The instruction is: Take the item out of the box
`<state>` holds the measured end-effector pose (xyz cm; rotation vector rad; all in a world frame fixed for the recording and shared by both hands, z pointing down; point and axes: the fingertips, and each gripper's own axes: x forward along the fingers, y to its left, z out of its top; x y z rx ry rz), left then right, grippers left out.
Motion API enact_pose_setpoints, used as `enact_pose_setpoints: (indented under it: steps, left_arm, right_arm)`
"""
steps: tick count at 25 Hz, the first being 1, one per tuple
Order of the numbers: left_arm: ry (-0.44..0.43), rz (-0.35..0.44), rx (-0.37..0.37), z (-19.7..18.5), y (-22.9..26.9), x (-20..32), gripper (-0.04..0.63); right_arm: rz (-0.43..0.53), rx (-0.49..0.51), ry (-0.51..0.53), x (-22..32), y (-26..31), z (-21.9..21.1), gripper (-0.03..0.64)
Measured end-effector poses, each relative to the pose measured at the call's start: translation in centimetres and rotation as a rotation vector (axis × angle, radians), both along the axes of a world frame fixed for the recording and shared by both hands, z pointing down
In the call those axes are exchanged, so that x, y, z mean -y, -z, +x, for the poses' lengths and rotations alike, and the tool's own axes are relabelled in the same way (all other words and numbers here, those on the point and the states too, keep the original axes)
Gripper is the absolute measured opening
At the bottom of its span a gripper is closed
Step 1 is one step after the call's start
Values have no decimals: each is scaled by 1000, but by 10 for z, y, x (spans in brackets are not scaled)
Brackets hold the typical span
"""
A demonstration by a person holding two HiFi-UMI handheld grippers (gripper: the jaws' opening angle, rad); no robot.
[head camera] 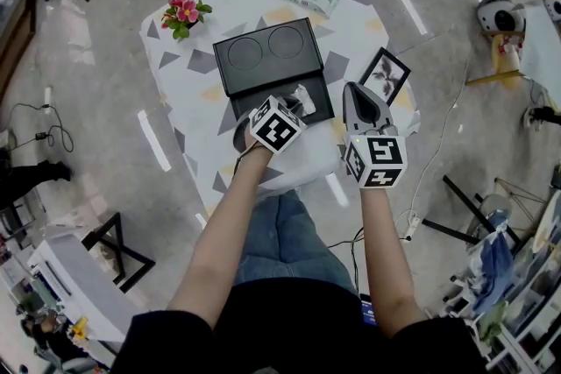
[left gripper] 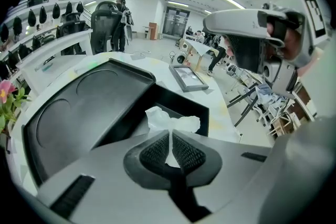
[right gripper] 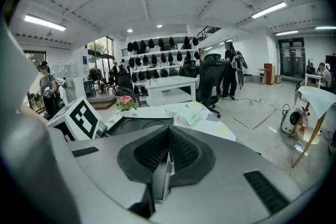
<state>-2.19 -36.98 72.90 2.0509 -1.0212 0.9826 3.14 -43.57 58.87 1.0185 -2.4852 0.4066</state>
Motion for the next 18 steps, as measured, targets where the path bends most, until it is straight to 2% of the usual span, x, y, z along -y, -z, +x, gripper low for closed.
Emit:
enact_pose_setpoints:
  steps: [4, 8, 18]
  left_arm:
    - [22, 68, -11, -2, 30, 4, 29]
    - [60, 176, -12, -11, 74, 10, 31]
    - [230, 553, -17, -51, 223, 15, 31]
  right_arm:
    - [10, 11, -13, -3, 8, 3, 3]
    - [35, 26, -30, -8, 23, 6, 3]
    - [156, 107, -80, -34, 95, 20, 3]
